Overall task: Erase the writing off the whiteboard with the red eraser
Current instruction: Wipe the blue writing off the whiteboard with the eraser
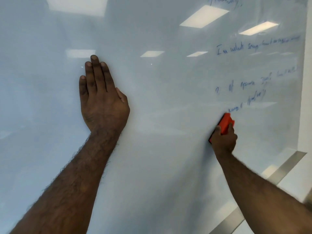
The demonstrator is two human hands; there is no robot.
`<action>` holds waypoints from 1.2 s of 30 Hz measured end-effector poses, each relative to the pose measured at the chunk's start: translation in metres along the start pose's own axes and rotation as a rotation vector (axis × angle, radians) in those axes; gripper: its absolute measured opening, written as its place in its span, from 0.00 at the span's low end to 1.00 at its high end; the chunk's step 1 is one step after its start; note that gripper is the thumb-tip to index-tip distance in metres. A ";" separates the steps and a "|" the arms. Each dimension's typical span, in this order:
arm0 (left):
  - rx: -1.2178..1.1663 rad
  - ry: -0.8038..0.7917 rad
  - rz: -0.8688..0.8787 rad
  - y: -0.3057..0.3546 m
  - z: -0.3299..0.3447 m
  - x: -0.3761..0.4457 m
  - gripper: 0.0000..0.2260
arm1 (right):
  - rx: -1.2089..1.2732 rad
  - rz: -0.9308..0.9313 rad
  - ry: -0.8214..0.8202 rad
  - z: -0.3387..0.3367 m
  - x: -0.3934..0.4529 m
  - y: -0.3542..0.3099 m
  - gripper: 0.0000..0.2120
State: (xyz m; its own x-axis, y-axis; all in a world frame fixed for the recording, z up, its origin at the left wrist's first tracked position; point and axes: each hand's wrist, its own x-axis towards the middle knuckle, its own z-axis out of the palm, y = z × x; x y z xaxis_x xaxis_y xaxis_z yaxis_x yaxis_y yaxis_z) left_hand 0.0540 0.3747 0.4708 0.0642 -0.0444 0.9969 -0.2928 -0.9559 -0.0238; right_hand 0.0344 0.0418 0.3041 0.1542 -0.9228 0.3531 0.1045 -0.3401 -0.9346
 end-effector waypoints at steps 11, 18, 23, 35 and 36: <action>-0.003 -0.017 0.004 0.002 -0.001 0.000 0.26 | 0.052 -0.251 -0.083 0.013 0.003 -0.173 0.31; 0.003 0.002 0.015 0.000 0.002 -0.001 0.26 | -0.011 -0.801 -0.137 0.016 0.011 -0.180 0.32; 0.001 0.012 0.010 0.000 0.004 -0.001 0.26 | 0.011 -0.189 -0.010 0.007 0.045 -0.070 0.32; -0.010 0.006 -0.033 0.013 0.004 0.007 0.29 | 0.054 0.124 -0.008 0.008 0.016 -0.091 0.29; -0.023 0.012 -0.053 0.020 0.004 0.014 0.30 | 0.054 0.002 -0.025 0.010 0.011 -0.114 0.31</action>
State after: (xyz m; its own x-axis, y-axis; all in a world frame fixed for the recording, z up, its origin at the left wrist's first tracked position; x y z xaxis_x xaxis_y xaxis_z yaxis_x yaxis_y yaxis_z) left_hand 0.0531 0.3535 0.4838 0.0691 0.0095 0.9976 -0.3109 -0.9500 0.0306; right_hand 0.0341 0.0720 0.4153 0.1788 -0.9183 0.3532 0.1574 -0.3277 -0.9316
